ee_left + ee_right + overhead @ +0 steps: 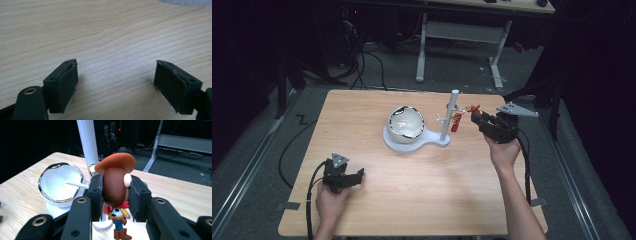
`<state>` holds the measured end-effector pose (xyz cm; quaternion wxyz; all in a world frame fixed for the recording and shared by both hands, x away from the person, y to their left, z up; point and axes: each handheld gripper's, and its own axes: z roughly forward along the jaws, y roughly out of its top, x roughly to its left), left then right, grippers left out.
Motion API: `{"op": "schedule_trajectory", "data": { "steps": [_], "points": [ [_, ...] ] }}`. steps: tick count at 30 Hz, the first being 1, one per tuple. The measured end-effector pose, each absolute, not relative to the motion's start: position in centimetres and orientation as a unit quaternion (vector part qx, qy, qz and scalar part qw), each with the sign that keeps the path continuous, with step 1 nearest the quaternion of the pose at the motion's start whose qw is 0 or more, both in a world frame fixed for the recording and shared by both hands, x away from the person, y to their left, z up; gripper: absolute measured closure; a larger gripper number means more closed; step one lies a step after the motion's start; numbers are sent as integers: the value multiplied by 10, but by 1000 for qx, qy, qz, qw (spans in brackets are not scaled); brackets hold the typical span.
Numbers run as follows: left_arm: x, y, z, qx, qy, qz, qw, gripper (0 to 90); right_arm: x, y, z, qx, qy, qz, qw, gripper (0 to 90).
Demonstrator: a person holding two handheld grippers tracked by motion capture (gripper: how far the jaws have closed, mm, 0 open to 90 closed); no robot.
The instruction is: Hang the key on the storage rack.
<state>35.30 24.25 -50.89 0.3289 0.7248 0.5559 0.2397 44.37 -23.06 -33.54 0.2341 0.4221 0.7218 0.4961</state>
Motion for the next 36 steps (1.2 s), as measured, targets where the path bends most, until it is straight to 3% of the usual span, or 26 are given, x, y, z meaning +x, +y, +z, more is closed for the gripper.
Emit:
{"op": "schedule_trajectory", "data": {
  "steps": [36],
  "points": [
    [353,242,-509,725,556,241,328,198,444,-217,-378,434,730,486,207,672]
  ]
}}
